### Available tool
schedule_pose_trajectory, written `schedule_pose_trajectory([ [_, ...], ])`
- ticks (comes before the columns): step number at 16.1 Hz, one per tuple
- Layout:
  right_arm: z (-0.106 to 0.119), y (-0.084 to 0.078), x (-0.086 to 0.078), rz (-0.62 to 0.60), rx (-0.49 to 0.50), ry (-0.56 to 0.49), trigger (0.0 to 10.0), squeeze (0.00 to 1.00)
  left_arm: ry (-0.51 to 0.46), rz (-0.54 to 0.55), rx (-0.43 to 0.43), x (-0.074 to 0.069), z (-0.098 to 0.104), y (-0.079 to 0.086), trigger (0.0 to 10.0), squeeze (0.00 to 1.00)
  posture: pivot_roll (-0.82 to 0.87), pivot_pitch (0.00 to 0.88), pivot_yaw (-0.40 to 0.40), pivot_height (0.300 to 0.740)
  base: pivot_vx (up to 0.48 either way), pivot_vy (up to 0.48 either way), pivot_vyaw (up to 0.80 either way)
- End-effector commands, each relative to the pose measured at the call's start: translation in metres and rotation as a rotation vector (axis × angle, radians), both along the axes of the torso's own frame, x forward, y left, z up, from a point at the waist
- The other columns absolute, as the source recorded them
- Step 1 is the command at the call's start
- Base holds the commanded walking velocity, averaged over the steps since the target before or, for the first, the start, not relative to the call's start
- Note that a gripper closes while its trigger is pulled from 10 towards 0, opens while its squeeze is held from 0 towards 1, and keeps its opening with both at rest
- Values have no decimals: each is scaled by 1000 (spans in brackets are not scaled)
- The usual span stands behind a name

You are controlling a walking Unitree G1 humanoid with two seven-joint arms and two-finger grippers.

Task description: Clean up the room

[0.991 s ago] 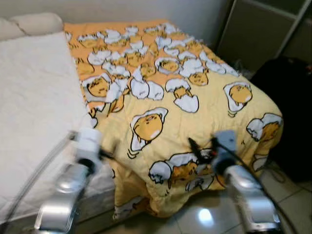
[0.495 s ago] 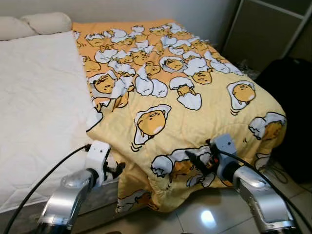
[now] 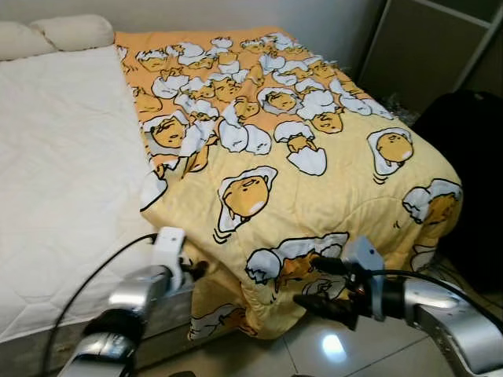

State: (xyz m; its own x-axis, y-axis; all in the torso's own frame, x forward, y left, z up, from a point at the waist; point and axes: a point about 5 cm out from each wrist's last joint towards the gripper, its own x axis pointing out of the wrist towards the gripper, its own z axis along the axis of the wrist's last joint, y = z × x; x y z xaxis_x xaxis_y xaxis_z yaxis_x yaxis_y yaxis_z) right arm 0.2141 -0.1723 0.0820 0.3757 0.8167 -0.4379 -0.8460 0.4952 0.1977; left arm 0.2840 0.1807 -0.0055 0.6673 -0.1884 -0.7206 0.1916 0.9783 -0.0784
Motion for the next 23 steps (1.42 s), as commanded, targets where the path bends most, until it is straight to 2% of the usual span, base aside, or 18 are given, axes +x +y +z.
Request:
schedule_pose_trajectory([
  [1, 7, -2, 0, 9, -1, -11, 10000, 0, -45, 11, 9, 9, 4, -3, 10000, 0, -156, 0, -39, 740, 0, 0, 0],
  [2, 10, -4, -1, 8, 0, -8, 10000, 0, -66, 22, 5, 13, 6, -6, 10000, 0, -173, 0, -39, 740, 0, 0, 0],
  [4, 16, -6, -6, 3, 4, -8, 10000, 0, -87, 36, 57, 18, 7, -7, 10000, 0, -202, 0, -31, 740, 0, 0, 0],
  [5, 20, -6, -10, 5, 6, -8, 10000, 0, -79, 54, 143, 17, 5, 0, 10000, 0, -226, 4, -25, 740, 0, 0, 0],
  [6, 21, -6, -12, 7, 7, -7, 10000, 0, -76, 66, 170, 17, 4, 3, 10000, 0, -226, 4, -25, 740, 0, 0, 0],
  [7, 24, -6, -21, 19, 3, 5, 10000, 0, -68, 112, 238, 17, 4, 12, 8471, 0, -239, 30, -20, 740, 0, 0, 0],
  [8, 24, -6, -22, 21, 1, 7, 10000, 0, -68, 118, 249, 17, 4, 14, 7176, 0, -240, 33, -19, 740, 0, 0, 0],
  [9, 25, -6, -27, 27, 1, 18, 10000, 0, -62, 125, 288, 16, 3, 16, 9451, 0, -245, 43, -15, 740, 0, 0, 0],
  [10, 26, -6, -31, 26, 2, 27, 10000, 0, -47, 141, 323, 13, 1, 20, 10000, 0, -246, 45, -14, 740, 0, 0, 0],
  [12, 27, -5, -32, 19, 1, 31, 10000, 0, -53, 160, 269, 11, -2, 15, 10000, 0, -256, 49, -14, 740, 0, 0, 0],
  [13, 28, -5, -33, 17, 0, 32, 10000, 0, -69, 166, 189, 12, -2, 8, 10000, 0, -267, 48, -14, 740, 0, 0, 0],
  [14, 28, -6, -34, 16, -1, 32, 10000, 0, -72, 168, 158, 12, -3, 5, 10000, 0, -267, 48, -14, 740, 0, 0, 0],
  [17, 31, -5, -39, 35, -8, 47, 10000, 0, -53, 139, 150, 8, -8, -4, 10000, 0, -298, 63, -15, 740, 0, 0, 0],
  [18, 32, -4, -42, 48, -16, 53, 10000, 0, -38, 127, 164, 5, -11, -6, 9569, 0, -306, 65, -13, 740, 0, 0, 0],
  [19, 32, -4, -44, 49, -20, 53, 10000, 0, -31, 120, 160, 4, -12, -7, 4667, 0, -310, 65, -12, 740, 0, 0, 0],
  [20, 33, -5, -45, 39, -30, 46, 10000, 0, -23, 113, 155, 3, -13, -8, 2471, 0, -314, 65, -10, 740, 0, 0, 0],
  [22, 33, -6, -46, 29, -32, 43, 10000, 0, -24, 115, 147, 3, -14, -9, 0, 0, -323, 64, -8, 740, 0, 0, 0],
  [23, 34, -6, -46, 24, -33, 41, 10000, 0, -27, 120, 141, 3, -13, -9, 0, 0, -325, 61, -8, 740, 0, 0, 0],
])
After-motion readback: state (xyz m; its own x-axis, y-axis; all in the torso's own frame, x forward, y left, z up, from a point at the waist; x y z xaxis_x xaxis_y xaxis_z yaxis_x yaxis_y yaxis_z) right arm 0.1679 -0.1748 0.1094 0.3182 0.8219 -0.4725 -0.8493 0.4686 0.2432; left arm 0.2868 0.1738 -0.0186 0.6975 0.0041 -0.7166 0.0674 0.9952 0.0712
